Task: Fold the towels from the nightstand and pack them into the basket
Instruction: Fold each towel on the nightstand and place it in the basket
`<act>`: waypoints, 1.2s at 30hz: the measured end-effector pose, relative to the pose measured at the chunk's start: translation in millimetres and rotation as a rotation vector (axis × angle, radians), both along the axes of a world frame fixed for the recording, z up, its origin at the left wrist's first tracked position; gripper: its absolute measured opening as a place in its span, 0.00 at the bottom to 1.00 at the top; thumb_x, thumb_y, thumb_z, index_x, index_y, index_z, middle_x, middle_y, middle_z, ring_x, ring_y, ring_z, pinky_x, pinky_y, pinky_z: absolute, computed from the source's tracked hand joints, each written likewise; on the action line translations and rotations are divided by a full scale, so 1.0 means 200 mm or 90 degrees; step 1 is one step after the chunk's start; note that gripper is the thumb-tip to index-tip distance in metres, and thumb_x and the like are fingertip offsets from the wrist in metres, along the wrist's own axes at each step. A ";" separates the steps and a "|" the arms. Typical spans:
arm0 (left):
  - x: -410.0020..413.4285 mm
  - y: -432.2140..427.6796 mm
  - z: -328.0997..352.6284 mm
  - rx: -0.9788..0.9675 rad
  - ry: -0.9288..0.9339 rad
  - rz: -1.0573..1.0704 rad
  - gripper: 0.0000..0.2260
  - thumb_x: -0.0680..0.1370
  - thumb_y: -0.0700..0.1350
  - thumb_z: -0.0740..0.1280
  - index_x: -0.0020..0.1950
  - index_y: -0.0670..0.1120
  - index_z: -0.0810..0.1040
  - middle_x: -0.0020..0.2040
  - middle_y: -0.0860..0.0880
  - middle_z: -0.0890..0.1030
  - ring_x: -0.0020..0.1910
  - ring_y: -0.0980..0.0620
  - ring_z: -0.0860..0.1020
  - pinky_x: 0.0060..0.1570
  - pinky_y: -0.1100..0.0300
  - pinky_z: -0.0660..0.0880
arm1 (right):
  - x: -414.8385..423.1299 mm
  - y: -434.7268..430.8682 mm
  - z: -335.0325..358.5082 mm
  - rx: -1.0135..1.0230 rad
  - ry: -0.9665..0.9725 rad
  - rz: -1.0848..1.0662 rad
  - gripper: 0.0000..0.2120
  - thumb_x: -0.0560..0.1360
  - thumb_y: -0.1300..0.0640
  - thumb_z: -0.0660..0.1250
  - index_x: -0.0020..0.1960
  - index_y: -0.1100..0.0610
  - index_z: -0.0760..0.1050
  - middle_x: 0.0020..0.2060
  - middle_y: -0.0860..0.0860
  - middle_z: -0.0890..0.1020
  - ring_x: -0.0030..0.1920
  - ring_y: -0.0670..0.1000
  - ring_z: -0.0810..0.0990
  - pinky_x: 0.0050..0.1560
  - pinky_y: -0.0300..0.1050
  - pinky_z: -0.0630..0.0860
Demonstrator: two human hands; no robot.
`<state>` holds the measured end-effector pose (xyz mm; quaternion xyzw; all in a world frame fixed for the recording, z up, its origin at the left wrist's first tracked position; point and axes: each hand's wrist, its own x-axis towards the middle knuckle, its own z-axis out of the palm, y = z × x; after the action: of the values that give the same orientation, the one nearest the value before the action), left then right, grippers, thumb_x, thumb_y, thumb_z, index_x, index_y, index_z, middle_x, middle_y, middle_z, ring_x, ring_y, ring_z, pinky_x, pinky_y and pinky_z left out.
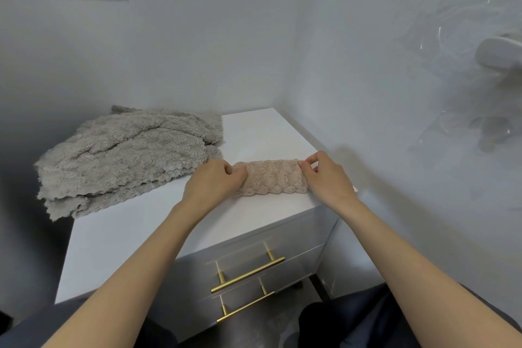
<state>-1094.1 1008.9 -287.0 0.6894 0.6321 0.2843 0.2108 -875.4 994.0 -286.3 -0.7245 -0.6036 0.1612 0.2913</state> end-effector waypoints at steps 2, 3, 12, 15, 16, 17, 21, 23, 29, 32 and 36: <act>0.01 0.00 -0.01 0.014 0.021 0.031 0.16 0.74 0.53 0.64 0.30 0.47 0.67 0.27 0.53 0.71 0.29 0.51 0.70 0.31 0.59 0.64 | -0.02 0.00 0.00 0.007 -0.078 -0.028 0.15 0.81 0.44 0.55 0.55 0.54 0.71 0.44 0.52 0.81 0.51 0.57 0.78 0.54 0.51 0.71; 0.01 -0.01 0.00 0.014 0.025 0.042 0.13 0.74 0.55 0.64 0.36 0.47 0.71 0.31 0.53 0.74 0.33 0.51 0.73 0.33 0.58 0.67 | -0.02 0.00 0.00 0.003 -0.100 -0.038 0.17 0.81 0.43 0.55 0.57 0.54 0.72 0.47 0.53 0.81 0.53 0.57 0.78 0.55 0.51 0.70; 0.02 -0.02 0.00 -0.017 -0.017 -0.023 0.15 0.77 0.49 0.61 0.32 0.48 0.66 0.27 0.53 0.68 0.30 0.52 0.67 0.33 0.59 0.60 | -0.03 0.03 0.04 -0.095 -0.046 -0.026 0.24 0.81 0.43 0.53 0.29 0.54 0.61 0.30 0.49 0.70 0.44 0.57 0.72 0.50 0.50 0.65; 0.03 -0.02 0.02 -0.026 -0.050 -0.021 0.15 0.78 0.46 0.61 0.32 0.47 0.64 0.28 0.51 0.67 0.30 0.51 0.65 0.37 0.57 0.61 | -0.04 0.03 0.04 -0.086 0.037 -0.003 0.23 0.81 0.42 0.52 0.32 0.53 0.58 0.31 0.48 0.68 0.43 0.55 0.68 0.50 0.50 0.61; 0.03 -0.03 0.02 -0.026 -0.058 -0.021 0.12 0.79 0.46 0.60 0.35 0.47 0.66 0.30 0.51 0.68 0.32 0.51 0.66 0.40 0.56 0.63 | -0.04 0.02 0.04 -0.070 0.071 0.013 0.22 0.81 0.43 0.53 0.33 0.53 0.58 0.30 0.48 0.66 0.41 0.54 0.67 0.48 0.48 0.61; 0.04 -0.03 0.02 -0.026 -0.067 -0.025 0.11 0.79 0.46 0.60 0.38 0.46 0.67 0.32 0.51 0.69 0.34 0.51 0.67 0.42 0.55 0.63 | -0.04 0.02 0.04 -0.053 0.099 0.028 0.21 0.81 0.43 0.53 0.34 0.53 0.57 0.30 0.48 0.65 0.39 0.54 0.66 0.45 0.46 0.61; 0.04 -0.04 0.02 -0.034 -0.149 -0.067 0.13 0.81 0.43 0.57 0.36 0.47 0.62 0.29 0.52 0.63 0.30 0.52 0.62 0.36 0.55 0.60 | -0.05 0.01 0.05 -0.009 0.192 0.048 0.20 0.81 0.43 0.55 0.36 0.54 0.59 0.31 0.48 0.64 0.31 0.48 0.63 0.33 0.42 0.59; 0.04 -0.04 0.04 -0.052 -0.239 -0.102 0.18 0.81 0.41 0.56 0.31 0.49 0.58 0.27 0.53 0.59 0.25 0.56 0.57 0.31 0.58 0.55 | -0.06 0.00 0.06 0.012 0.254 0.030 0.18 0.80 0.42 0.56 0.42 0.55 0.63 0.35 0.48 0.67 0.36 0.48 0.67 0.36 0.41 0.64; 0.05 -0.09 0.12 -0.164 -0.530 -0.063 0.10 0.81 0.41 0.59 0.39 0.45 0.66 0.31 0.50 0.69 0.29 0.56 0.71 0.39 0.61 0.74 | -0.09 -0.03 0.12 0.053 0.476 -0.009 0.15 0.79 0.45 0.61 0.42 0.55 0.64 0.44 0.56 0.71 0.44 0.54 0.72 0.56 0.65 0.76; 0.04 -0.12 0.14 -0.175 -0.596 -0.047 0.08 0.80 0.41 0.61 0.41 0.46 0.66 0.34 0.50 0.70 0.30 0.57 0.71 0.36 0.61 0.76 | -0.10 -0.06 0.15 0.072 0.523 -0.020 0.13 0.79 0.47 0.63 0.46 0.57 0.67 0.46 0.56 0.75 0.46 0.52 0.78 0.47 0.52 0.82; 0.05 -0.18 0.17 -0.167 -0.640 -0.048 0.10 0.80 0.41 0.62 0.39 0.46 0.66 0.33 0.51 0.70 0.28 0.57 0.71 0.32 0.63 0.74 | -0.10 -0.11 0.21 0.083 0.578 -0.039 0.13 0.77 0.49 0.66 0.43 0.57 0.69 0.43 0.54 0.79 0.42 0.51 0.81 0.34 0.44 0.80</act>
<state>-1084.5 973.6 -253.2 0.4578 0.4580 0.4907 0.5830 -894.5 972.1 -244.1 -0.5782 -0.4024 0.4155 0.5755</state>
